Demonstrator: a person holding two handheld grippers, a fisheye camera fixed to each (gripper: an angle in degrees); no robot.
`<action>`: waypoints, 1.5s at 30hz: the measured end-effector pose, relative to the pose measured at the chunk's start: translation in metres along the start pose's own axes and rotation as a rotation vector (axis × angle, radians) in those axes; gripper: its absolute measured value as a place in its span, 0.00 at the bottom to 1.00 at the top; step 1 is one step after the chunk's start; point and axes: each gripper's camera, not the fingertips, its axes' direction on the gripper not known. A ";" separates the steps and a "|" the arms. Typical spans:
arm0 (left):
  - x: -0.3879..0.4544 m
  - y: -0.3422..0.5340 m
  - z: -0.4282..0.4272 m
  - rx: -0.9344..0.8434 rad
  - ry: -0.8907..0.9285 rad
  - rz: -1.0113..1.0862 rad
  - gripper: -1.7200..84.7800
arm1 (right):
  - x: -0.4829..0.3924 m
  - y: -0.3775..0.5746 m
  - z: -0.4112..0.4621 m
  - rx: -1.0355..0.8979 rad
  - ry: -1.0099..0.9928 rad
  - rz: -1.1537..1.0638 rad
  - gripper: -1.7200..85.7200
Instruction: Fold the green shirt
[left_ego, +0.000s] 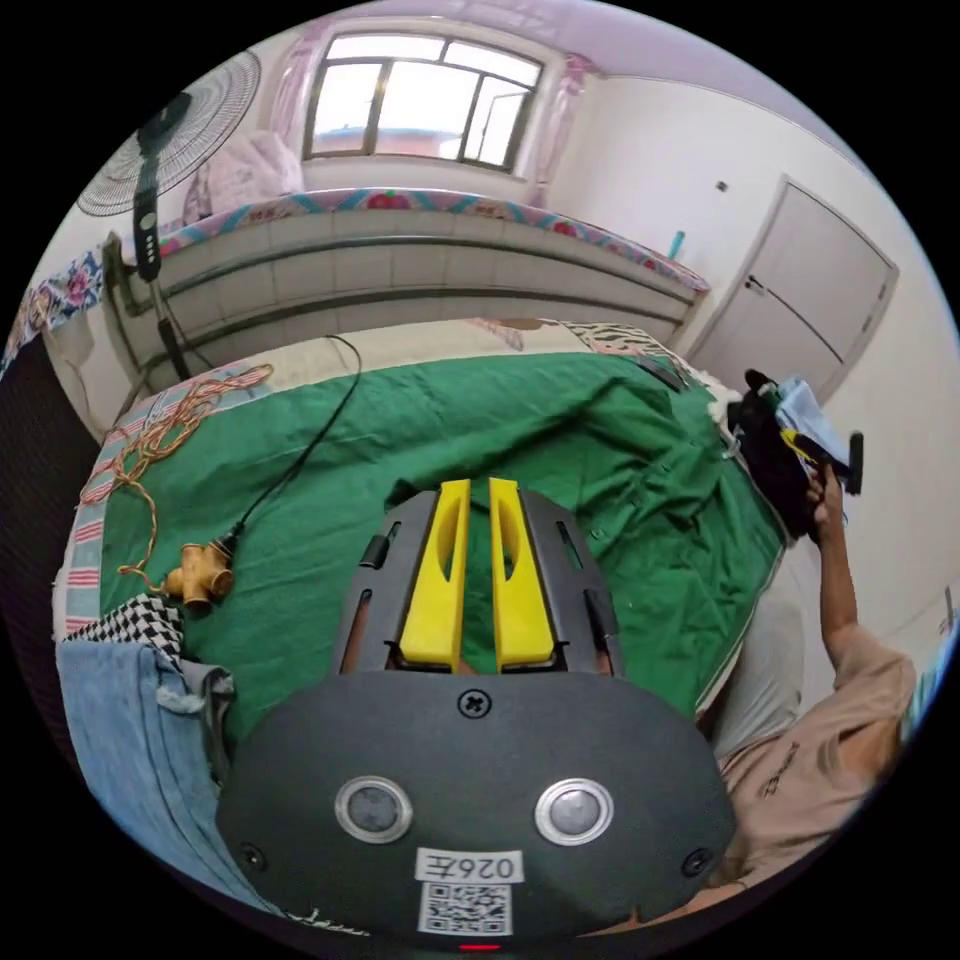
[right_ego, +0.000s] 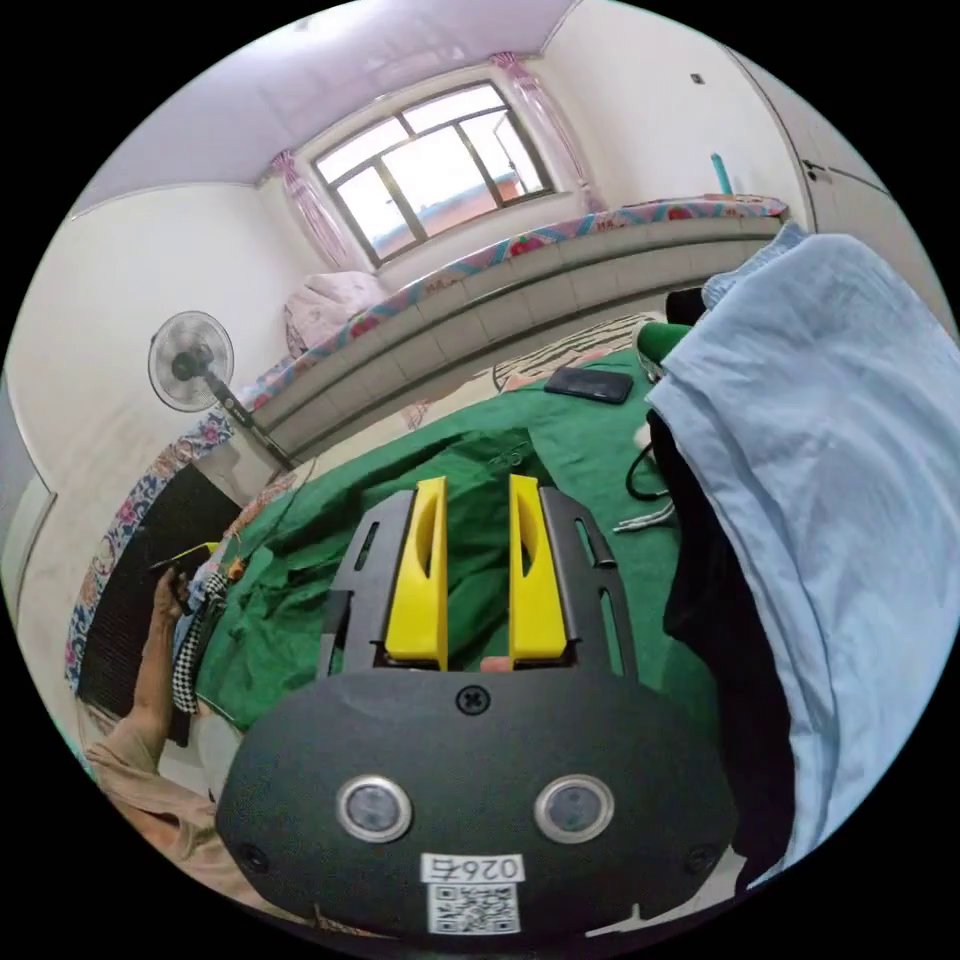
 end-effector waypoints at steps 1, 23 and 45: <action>0.011 0.019 0.002 -0.009 0.029 0.022 0.08 | 0.001 0.003 0.003 -0.022 0.015 -0.011 0.10; 0.184 0.173 0.031 -0.306 0.116 0.629 0.02 | -0.027 0.081 0.043 -0.313 -0.396 -0.201 0.01; 0.154 0.042 0.159 -0.371 -0.127 0.605 0.28 | -0.089 0.096 0.050 -0.139 0.234 -0.144 0.07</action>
